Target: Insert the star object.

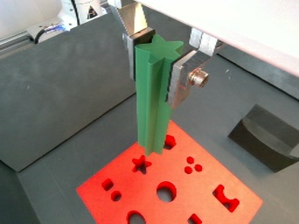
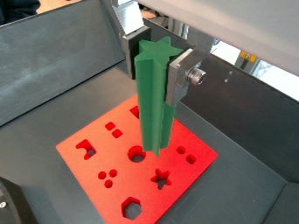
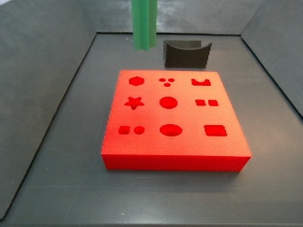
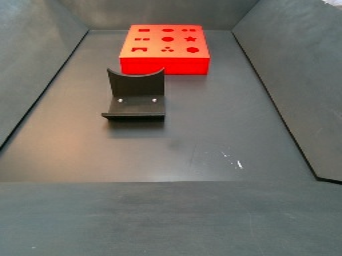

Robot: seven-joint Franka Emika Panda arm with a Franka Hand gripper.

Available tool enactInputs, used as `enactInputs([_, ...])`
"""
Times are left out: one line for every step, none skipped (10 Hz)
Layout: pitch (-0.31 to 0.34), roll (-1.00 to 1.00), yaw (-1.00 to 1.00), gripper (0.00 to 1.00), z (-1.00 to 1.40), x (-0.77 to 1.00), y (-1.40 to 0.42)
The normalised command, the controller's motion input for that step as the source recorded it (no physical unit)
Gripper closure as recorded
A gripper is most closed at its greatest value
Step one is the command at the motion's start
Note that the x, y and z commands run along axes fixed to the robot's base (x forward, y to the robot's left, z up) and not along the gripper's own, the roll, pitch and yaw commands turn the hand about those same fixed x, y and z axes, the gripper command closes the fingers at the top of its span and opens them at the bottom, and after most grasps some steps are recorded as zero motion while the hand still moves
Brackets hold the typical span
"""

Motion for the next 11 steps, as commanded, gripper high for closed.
enactInputs([0.009, 0.0, 0.0, 1.0, 0.0, 0.04, 0.0])
enactInputs([0.0, 0.0, 0.0, 1.0, -0.02, 0.0, 0.0])
enactInputs([0.003, 0.01, -0.19, 1.0, -0.14, 0.0, 0.0])
enactInputs([0.064, 0.05, -0.72, 1.0, -0.33, 0.13, 0.0])
enactInputs([0.004, 0.04, -0.81, 1.0, -0.53, 0.03, 0.0])
enactInputs([-0.077, 0.0, -0.83, 1.0, -0.73, 0.0, 0.0])
enactInputs([-0.271, -0.09, -0.56, 1.0, -0.53, 0.0, 0.0])
enactInputs([-0.397, -0.18, -0.28, 1.0, -0.3, 0.05, 0.0])
enactInputs([-0.407, -0.14, -0.14, 1.0, -0.26, 0.09, 0.0])
enactInputs([-0.153, 0.0, -0.05, 1.0, 0.0, 0.15, 0.0])
enactInputs([0.066, 0.19, -0.03, 1.0, 0.0, 0.03, -0.03])
